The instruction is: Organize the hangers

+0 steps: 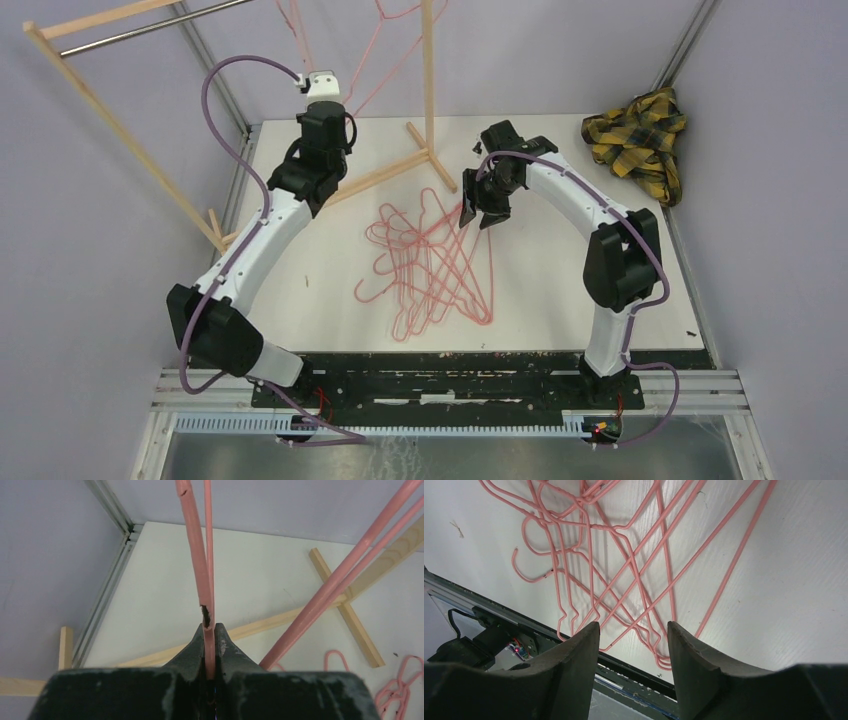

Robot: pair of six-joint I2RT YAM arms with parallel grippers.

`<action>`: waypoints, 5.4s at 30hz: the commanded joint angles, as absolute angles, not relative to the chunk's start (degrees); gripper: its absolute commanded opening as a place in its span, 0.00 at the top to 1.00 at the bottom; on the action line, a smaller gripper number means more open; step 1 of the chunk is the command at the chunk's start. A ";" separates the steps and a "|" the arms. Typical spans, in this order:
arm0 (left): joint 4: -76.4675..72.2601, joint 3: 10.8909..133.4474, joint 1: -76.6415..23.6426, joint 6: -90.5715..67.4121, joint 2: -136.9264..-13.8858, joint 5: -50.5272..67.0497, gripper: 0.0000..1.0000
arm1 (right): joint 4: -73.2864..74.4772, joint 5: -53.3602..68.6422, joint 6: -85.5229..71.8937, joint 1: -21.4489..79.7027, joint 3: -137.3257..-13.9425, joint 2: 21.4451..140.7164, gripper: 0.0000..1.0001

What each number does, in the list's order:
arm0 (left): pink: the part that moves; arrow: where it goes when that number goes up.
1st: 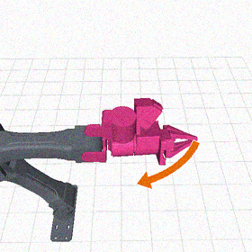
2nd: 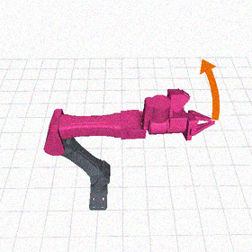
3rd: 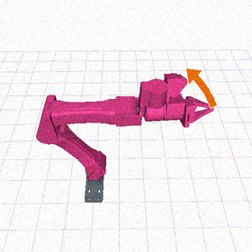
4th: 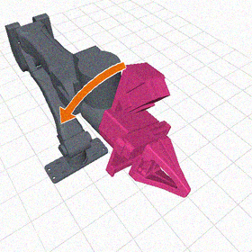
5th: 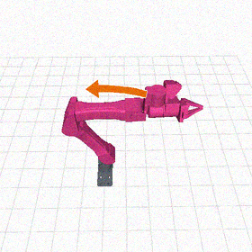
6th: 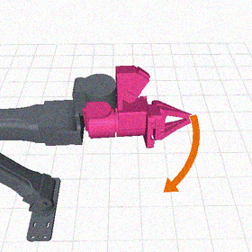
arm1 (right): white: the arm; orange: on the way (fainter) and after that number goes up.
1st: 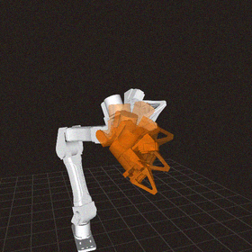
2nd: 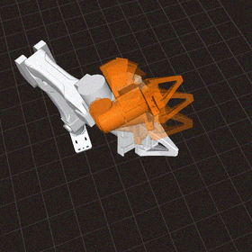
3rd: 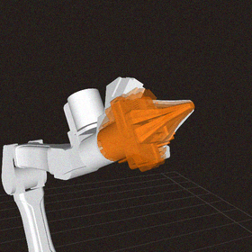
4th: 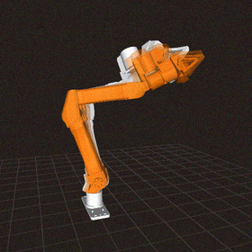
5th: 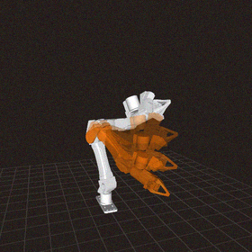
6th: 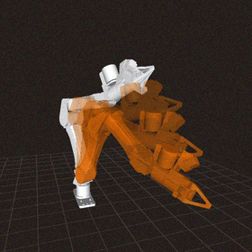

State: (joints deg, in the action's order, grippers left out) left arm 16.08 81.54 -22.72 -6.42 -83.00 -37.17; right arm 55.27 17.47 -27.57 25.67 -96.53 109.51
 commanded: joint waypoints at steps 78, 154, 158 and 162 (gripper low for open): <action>32.64 70.91 -25.88 -8.85 -66.06 7.05 0.01 | 52.83 16.80 -26.02 35.71 -108.46 125.16 0.49; 14.22 46.75 -26.00 -19.65 -64.62 21.21 0.97 | 38.34 33.80 -47.93 33.81 -106.67 110.36 0.60; 24.98 52.16 -26.00 -17.81 -63.39 5.02 0.97 | 47.67 24.87 -39.46 30.27 -100.41 105.22 0.36; 33.67 56.63 -25.97 -16.69 -60.72 -9.88 0.97 | 53.66 15.82 -32.67 27.39 -94.94 100.45 0.29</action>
